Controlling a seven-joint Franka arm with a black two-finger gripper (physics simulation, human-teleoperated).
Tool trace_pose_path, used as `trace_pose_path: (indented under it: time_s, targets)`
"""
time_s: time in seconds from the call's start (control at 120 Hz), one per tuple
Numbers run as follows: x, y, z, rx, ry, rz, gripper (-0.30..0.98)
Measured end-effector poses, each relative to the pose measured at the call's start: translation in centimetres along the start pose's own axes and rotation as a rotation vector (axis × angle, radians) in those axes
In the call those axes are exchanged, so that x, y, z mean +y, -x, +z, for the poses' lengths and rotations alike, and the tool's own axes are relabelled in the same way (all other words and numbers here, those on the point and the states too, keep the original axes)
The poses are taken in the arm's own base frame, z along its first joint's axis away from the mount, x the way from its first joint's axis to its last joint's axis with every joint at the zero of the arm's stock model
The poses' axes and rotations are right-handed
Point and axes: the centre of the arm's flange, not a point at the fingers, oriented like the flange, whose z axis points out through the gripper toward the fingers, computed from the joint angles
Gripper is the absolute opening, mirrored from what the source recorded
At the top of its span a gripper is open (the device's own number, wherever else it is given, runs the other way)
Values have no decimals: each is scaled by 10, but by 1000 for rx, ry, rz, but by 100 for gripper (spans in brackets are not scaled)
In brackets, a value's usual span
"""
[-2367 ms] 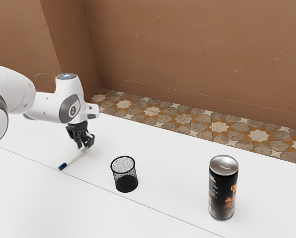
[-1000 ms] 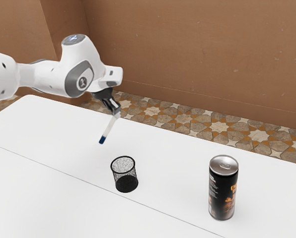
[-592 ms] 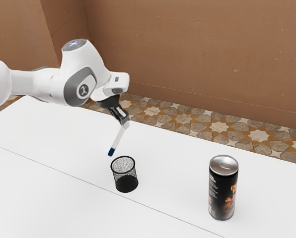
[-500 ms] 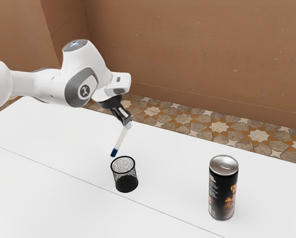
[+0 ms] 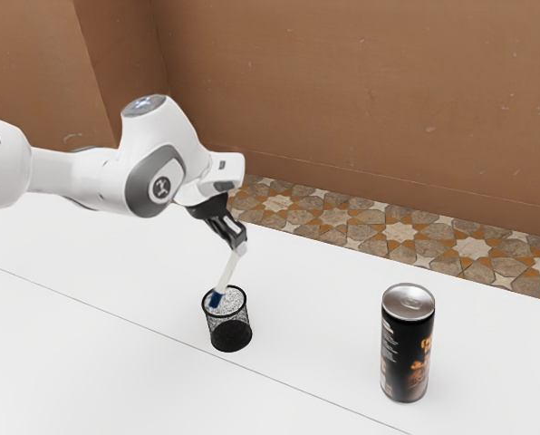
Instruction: Put the marker into the pen holder.
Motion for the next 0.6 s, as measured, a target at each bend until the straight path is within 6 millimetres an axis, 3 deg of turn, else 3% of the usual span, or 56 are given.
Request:
trace_pose_path:
  time_s: [0.367,0.433,0.492,0.558,0.6]
  targets:
    - [10,27,39,-51,23,-21,-10]
    - [11,28,39,-45,26,-24,4]
    - [11,17,18,-4,21,-16,17]
    - [11,-18,-41,71,-10,35,31]
    - [13,-27,-66,82,-23,62,38]
